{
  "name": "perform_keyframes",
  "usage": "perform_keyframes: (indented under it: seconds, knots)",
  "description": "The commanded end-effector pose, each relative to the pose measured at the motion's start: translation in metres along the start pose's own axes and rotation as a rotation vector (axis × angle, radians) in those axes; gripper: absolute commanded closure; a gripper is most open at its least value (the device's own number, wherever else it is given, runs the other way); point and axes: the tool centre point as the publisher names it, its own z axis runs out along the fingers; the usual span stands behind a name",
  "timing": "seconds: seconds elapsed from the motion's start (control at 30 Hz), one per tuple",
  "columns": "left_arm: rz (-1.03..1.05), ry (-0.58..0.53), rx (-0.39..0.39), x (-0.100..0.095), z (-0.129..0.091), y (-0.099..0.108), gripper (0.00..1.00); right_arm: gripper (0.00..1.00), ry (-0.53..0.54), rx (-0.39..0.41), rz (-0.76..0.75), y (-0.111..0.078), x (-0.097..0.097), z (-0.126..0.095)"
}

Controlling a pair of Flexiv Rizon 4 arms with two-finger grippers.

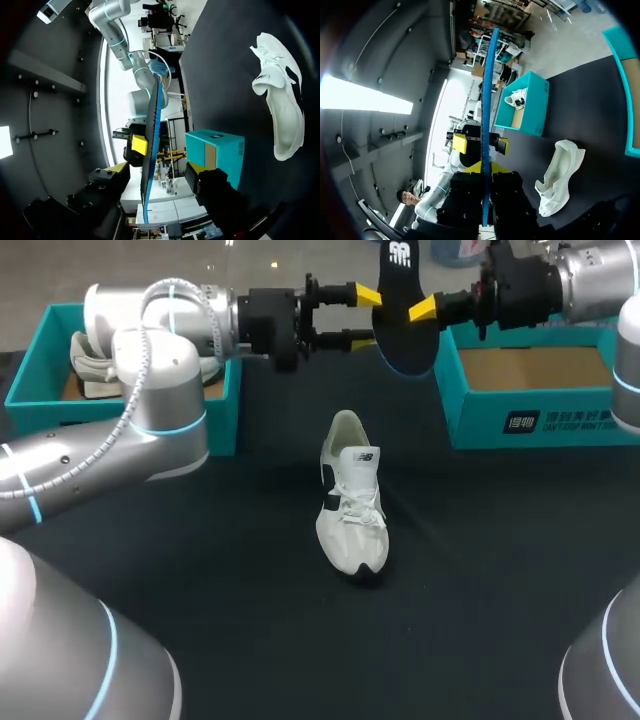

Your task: Take the shoe out of the shoebox, open the shoe tongue, remove and reinsert the insole, then place the shoe into the shoebox

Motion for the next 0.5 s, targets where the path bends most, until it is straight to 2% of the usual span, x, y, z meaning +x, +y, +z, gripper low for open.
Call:
perform_keyframes:
  seconds: [0.03,0.2,0.33,0.5]
  knots:
    - [-0.016,0.025,0.018,-0.002,-0.034,-0.010,0.00,1.00,-0.012,-0.005,-0.010,-0.003,0.002,-0.005]
    - [-0.032,0.096,0.083,0.007,-0.063,-0.019,0.00,1.00,-0.023,0.000,-0.044,-0.002,0.001,-0.010]
    - [-0.044,0.185,0.150,0.023,-0.085,-0.029,0.00,1.00,-0.030,0.009,-0.075,-0.001,0.005,-0.013]
    - [-0.049,0.238,0.189,0.039,-0.109,-0.027,0.00,1.00,-0.051,0.009,-0.095,-0.004,0.015,-0.013]
